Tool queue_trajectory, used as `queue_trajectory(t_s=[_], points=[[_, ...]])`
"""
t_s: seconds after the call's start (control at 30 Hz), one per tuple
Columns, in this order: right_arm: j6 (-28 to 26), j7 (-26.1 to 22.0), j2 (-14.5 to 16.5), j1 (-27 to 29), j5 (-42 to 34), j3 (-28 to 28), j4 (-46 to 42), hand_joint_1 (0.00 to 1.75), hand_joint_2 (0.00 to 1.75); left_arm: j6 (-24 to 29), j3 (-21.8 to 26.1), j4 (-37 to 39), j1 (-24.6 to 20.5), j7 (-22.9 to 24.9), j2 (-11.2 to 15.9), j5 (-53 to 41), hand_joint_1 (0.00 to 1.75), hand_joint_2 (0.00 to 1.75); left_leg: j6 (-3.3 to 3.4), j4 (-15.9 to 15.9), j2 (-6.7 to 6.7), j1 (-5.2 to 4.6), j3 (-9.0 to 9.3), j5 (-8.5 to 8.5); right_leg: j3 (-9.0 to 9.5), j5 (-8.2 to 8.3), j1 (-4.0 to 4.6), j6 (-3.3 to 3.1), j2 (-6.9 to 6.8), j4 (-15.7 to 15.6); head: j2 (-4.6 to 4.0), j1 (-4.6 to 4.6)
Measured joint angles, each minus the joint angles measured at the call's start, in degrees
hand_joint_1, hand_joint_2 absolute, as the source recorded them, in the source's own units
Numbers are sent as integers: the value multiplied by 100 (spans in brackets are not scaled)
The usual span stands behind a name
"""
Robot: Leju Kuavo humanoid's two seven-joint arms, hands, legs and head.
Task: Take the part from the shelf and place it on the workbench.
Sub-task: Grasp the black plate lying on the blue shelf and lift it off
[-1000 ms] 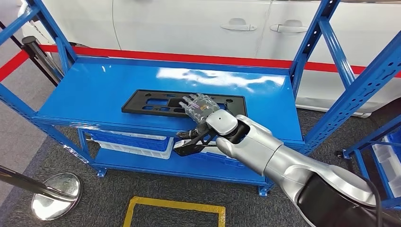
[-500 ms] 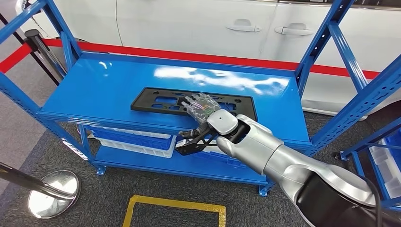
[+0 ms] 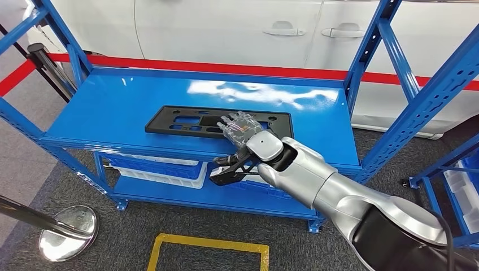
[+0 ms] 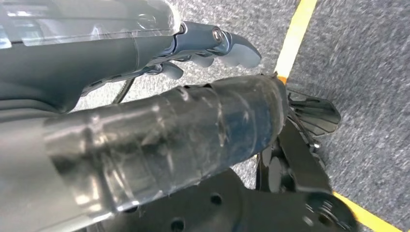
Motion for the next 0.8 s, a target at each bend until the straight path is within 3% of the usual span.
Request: queue_trajectory(t_s=[0.03,0.07,0.13,0.2,0.33,0.4,0.47,0.5,0.53,0.57,0.6,0.67,0.7,0.8], points=[[0,-7,1,4,1,3,10,0,0,1,4,0,2,4,-1,0,0,0,-3,-6,0,0,6,68,-2,-1,3,1,0,6,1,-1],[-1,-10,1,5,2,5,17,0,0,3,12,0,3,6,1,1,0,0,4,-248,1,1,128,234,-1,-3,3,4,3,15,0,-1],[-7,-14,4,-1,3,6,27,0,0,8,31,0,3,10,7,4,0,0,48,-1047,1,-10,535,588,-7,-16,16,24,10,42,1,-1],[-15,-15,4,-5,5,6,37,0,0,13,46,0,0,16,11,6,0,0,99,-1530,-3,-31,770,716,-28,-19,33,68,16,62,1,2],[-29,-24,-4,-13,8,3,59,0,0,15,78,0,-2,24,11,-1,0,0,207,-1642,1,-11,796,754,-65,-83,33,181,16,138,1,7],[-38,-23,-20,-13,8,2,70,0,0,17,86,0,0,27,9,-7,0,0,263,-1677,15,11,804,785,-264,-379,15,232,16,598,0,10],[-46,-24,-43,18,8,2,84,0,0,19,89,0,1,31,9,-19,0,0,281,-1675,16,10,790,790,-610,-717,-11,273,14,1346,0,11],[-49,-24,-56,40,8,2,93,0,0,19,89,0,1,33,9,-28,0,0,281,-1670,14,10,786,789,-727,-770,-26,290,12,1588,1,12],[-51,-24,-65,56,8,2,103,0,0,19,89,0,2,37,9,-38,0,0,278,-1661,13,11,784,786,-752,-713,-41,301,10,1630,1,12],[-55,-24,-73,62,8,1,110,0,0,19,90,0,2,39,9,-45,0,0,272,-1649,11,14,785,780,-666,-555,-55,304,8,1442,2,12],[-58,-24,-77,59,8,0,115,0,0,19,90,0,2,41,8,-50,0,0,259,-1633,10,16,786,770,-492,-339,-65,297,6,1073,1,12],[-69,-24,-85,45,8,-5,118,0,0,21,91,0,-2,46,4,-61,0,0,215,-1597,9,8,767,749,-163,-74,-52,262,8,370,1,9],[-73,-24,-87,44,8,-7,119,0,0,22,91,0,-5,50,3,-67,0,0,186,-1585,9,3,754,745,-85,-32,-35,241,12,180,0,8],[-81,-22,-97,45,8,-11,129,0,0,27,91,0,-10,64,3,-86,0,0,90,-1602,11,6,739,746,-70,-24,-15,164,19,84,1,6]])
